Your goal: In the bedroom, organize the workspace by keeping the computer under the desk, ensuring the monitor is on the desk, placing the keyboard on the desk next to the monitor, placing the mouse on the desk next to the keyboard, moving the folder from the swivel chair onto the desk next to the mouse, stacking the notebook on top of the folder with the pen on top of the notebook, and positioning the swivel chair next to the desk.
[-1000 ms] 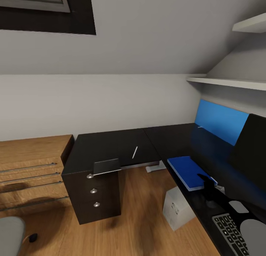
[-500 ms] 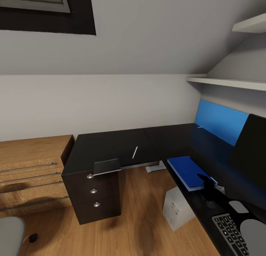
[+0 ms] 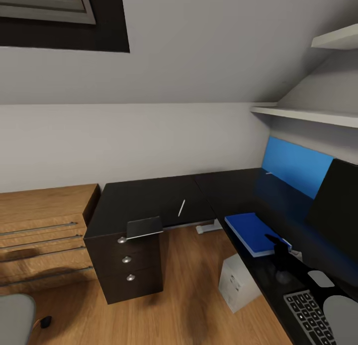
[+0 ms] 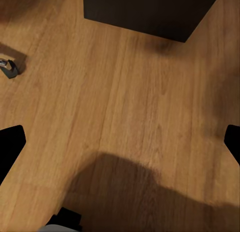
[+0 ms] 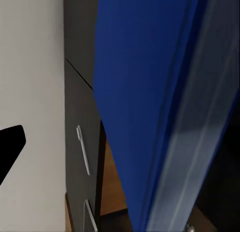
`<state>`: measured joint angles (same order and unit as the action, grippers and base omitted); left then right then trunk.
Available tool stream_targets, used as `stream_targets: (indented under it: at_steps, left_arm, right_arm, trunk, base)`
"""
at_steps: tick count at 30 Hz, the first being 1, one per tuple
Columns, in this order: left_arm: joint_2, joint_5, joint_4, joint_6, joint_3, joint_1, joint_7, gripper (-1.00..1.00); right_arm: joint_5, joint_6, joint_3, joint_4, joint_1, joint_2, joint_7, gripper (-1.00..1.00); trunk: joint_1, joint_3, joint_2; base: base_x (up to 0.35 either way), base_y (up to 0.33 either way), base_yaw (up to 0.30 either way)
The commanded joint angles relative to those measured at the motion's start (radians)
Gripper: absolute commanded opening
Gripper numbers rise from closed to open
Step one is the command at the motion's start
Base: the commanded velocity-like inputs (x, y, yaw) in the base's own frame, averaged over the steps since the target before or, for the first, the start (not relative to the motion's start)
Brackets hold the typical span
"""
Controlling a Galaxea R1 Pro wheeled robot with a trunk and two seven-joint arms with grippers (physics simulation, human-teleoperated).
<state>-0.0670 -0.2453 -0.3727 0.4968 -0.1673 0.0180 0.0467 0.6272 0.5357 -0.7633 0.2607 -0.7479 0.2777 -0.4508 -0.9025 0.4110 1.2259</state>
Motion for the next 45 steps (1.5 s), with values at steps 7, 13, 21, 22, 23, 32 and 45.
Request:
stream_targets:
  at_steps: [7, 13, 21, 22, 23, 32, 45]
  left_arm:
    - [0.000, -0.008, -0.002, 0.000, -0.001, 0.000, 0.005, 1.00]
    - [0.000, -0.008, -0.002, 0.000, -0.001, 0.000, 0.005, 1.00]
    - [0.000, -0.008, -0.002, 0.000, -0.001, 0.000, 0.005, 1.00]
    - [0.000, -0.008, -0.002, 0.000, -0.001, 0.000, 0.005, 1.00]
    - [0.000, -0.008, -0.002, 0.000, -0.001, 0.000, 0.004, 1.00]
    - [0.000, -0.008, -0.002, 0.000, -0.001, 0.000, 0.005, 1.00]
    - [0.000, -0.008, 0.000, 0.000, -0.001, 0.000, 0.005, 1.00]
  right_arm:
    - [0.002, 0.007, -0.005, 0.000, -0.001, 0.000, 0.000, 1.00]
    - [0.002, 0.007, -0.005, 0.000, -0.001, 0.000, 0.000, 1.00]
    - [0.002, 0.007, -0.005, 0.000, -0.001, 0.000, 0.000, 1.00]
    - [0.002, 0.007, -0.005, 0.000, -0.001, 0.000, 0.000, 1.00]
    - [0.002, 0.007, -0.005, 0.000, -0.001, 0.000, 0.000, 1.00]
    - [0.002, 0.007, -0.005, 0.000, -0.001, 0.000, 0.000, 1.00]
    - [0.002, 0.005, -0.005, 0.002, -0.001, 0.000, -0.001, 1.00]
  trunk:
    - [0.027, -0.021, -0.049]
    - [0.050, -0.040, -0.091]
    - [0.054, -0.043, -0.098]
    - [0.054, -0.043, -0.098]
    - [0.054, -0.043, -0.098]
    - [0.054, -0.043, -0.098]
    - [0.054, -0.043, -0.098]
  base:
    - [0.000, 0.000, 0.000]
    - [0.000, 0.000, 0.000]
    - [0.000, 0.000, 0.000]
    - [0.000, 0.000, 0.000]
    - [0.000, 0.000, 0.000]
    - [0.000, 0.000, 0.000]
    - [0.000, 0.000, 0.000]
